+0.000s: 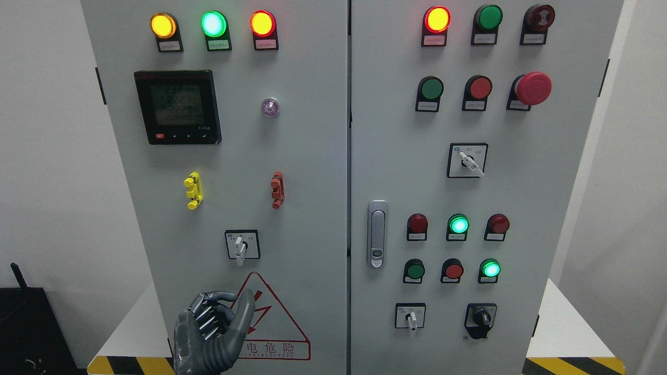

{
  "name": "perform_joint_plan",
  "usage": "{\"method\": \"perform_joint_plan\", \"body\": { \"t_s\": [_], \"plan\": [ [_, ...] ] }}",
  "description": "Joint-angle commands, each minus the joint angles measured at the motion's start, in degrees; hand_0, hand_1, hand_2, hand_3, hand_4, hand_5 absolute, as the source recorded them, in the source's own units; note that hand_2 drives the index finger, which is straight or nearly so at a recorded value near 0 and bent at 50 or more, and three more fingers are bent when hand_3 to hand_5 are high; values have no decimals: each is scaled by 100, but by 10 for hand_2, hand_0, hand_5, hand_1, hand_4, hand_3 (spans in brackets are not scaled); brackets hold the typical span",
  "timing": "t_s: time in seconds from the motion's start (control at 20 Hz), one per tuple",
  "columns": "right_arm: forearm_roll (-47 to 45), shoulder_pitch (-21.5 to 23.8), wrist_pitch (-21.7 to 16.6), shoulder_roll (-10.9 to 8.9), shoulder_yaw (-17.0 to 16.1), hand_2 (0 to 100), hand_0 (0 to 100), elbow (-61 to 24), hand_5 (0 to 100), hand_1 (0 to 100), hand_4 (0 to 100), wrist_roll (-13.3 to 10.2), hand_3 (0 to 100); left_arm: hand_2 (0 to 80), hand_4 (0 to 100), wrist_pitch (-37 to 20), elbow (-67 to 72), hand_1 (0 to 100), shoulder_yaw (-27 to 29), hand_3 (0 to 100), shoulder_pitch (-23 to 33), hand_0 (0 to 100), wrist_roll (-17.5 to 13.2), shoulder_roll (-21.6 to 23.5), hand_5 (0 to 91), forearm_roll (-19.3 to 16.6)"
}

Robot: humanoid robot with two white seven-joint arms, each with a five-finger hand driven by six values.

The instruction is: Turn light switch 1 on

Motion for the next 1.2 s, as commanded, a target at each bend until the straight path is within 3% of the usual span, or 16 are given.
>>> {"method": "perform_joint_plan", "body": {
  "t_s": [0.0,1.15],
  "plan": [
    [0,-8,-1,0,0,0,502,0,0,0,0,4,0,564,940,103,33,709,51,877,-241,172,13,-49,859,0],
    [0,1,-1,0,0,0,502,0,0,0,0,4,0,528,921,305,208,731,113,838,-584,158,127,-102,856,0]
  ]
}}
